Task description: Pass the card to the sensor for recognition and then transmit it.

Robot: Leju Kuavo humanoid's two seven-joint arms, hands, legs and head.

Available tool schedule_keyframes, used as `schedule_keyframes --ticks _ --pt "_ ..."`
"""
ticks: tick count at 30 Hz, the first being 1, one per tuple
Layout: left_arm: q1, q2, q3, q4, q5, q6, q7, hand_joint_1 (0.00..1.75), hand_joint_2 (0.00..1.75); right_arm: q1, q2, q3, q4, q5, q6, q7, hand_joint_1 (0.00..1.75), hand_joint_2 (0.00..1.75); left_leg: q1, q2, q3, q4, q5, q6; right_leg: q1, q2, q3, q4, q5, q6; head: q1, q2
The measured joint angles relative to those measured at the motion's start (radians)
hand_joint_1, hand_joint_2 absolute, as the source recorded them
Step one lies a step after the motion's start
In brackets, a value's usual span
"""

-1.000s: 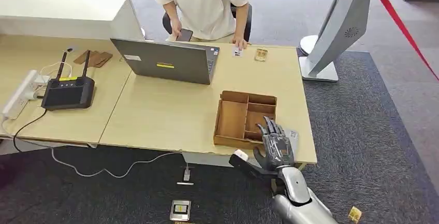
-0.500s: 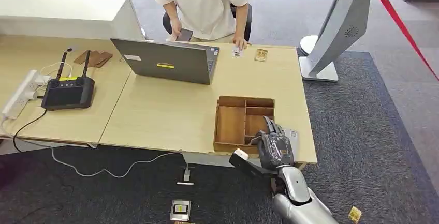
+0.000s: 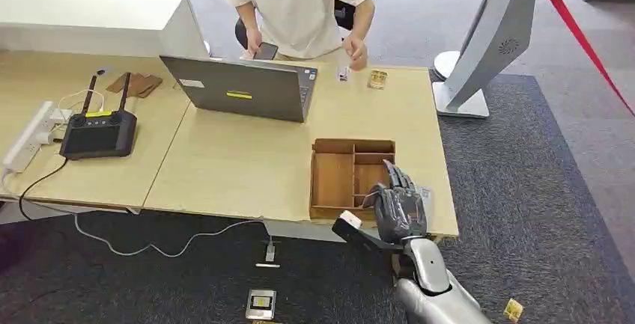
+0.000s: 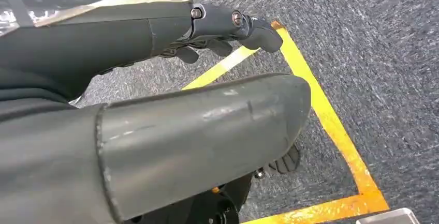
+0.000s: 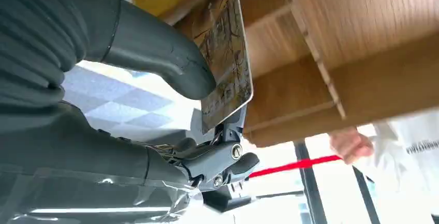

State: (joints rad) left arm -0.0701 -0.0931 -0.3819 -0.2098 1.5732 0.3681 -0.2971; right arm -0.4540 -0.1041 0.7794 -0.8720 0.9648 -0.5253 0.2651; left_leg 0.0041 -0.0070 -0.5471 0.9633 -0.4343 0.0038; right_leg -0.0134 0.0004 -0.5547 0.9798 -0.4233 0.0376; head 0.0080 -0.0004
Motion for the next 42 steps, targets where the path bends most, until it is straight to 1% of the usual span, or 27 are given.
schedule_keyframes --ticks 4,7,12,17,20,23,28,39,41,42 --pt "0.000 0.000 -0.001 0.000 0.000 0.000 -0.014 0.00 0.00 -0.025 -0.015 -0.015 -0.071 0.019 -0.005 0.015 1.75 1.75 0.000 0.000 0.000 0.000 0.000 0.000 0.000 0.000 0.000 0.000 0.000 0.000 0.000 0.000" --pt "0.000 0.000 -0.002 0.000 0.000 0.000 -0.023 0.00 0.00 -0.058 -0.029 -0.031 -0.130 0.042 -0.012 0.032 1.75 1.75 0.000 0.000 0.000 0.000 0.000 0.000 0.000 0.000 0.000 0.000 0.001 0.000 0.000 0.000" --pt "-0.003 0.000 -0.002 0.004 0.000 0.000 -0.032 0.00 0.00 -0.129 -0.056 -0.059 -0.235 0.056 -0.002 0.052 1.75 1.75 0.000 0.000 0.001 0.000 0.000 0.000 0.000 0.000 0.001 0.000 0.001 0.000 0.000 0.000" --pt "-0.006 0.000 -0.002 0.009 0.000 0.000 -0.033 0.00 0.00 -0.148 -0.068 -0.071 -0.295 0.071 -0.008 0.058 1.75 1.75 0.000 0.000 0.000 0.000 0.000 0.000 0.000 0.000 0.000 0.000 0.001 0.000 0.000 0.000" --pt "-0.008 0.000 -0.002 0.013 0.000 0.000 -0.031 0.00 0.00 -0.178 -0.072 -0.078 -0.311 0.073 -0.003 0.058 1.75 1.75 0.000 0.000 0.000 0.000 0.000 0.000 0.000 0.000 0.000 0.000 0.001 0.000 0.000 0.000" --pt "-0.011 0.000 -0.002 0.017 -0.006 0.000 -0.023 0.00 0.00 -0.207 -0.072 -0.078 -0.311 0.069 0.018 0.056 1.75 1.75 0.000 0.000 0.000 0.000 0.000 0.000 0.000 0.000 0.000 0.000 0.001 0.000 0.000 0.000" --pt "-0.020 0.001 -0.003 0.019 -0.020 0.000 -0.005 0.00 0.00 -0.245 -0.069 -0.076 -0.280 0.044 0.053 0.034 1.75 1.75 0.000 0.000 0.000 0.000 0.001 0.000 0.000 0.000 0.001 0.000 0.001 0.000 0.000 0.000" --pt "-0.021 0.002 -0.004 0.020 -0.021 0.000 -0.002 0.00 0.00 -0.253 -0.066 -0.075 -0.267 0.039 0.055 0.027 1.75 1.75 0.000 0.000 0.000 0.000 0.001 0.000 0.000 0.000 0.001 0.000 0.001 0.000 0.000 0.000" --pt "-0.026 0.003 -0.006 0.023 -0.032 0.000 0.008 0.00 0.00 -0.281 -0.055 -0.070 -0.223 0.028 0.067 0.012 1.75 1.75 0.000 0.000 0.000 0.000 0.001 0.000 0.000 0.000 0.001 0.001 0.001 0.000 0.000 0.000" --pt "-0.034 0.005 -0.015 0.025 -0.051 0.000 0.031 0.00 0.00 -0.335 -0.033 -0.060 -0.143 -0.001 0.105 -0.014 1.75 1.75 0.000 -0.001 -0.001 0.000 0.001 0.000 0.000 0.000 0.000 0.001 0.001 0.000 0.000 0.000"
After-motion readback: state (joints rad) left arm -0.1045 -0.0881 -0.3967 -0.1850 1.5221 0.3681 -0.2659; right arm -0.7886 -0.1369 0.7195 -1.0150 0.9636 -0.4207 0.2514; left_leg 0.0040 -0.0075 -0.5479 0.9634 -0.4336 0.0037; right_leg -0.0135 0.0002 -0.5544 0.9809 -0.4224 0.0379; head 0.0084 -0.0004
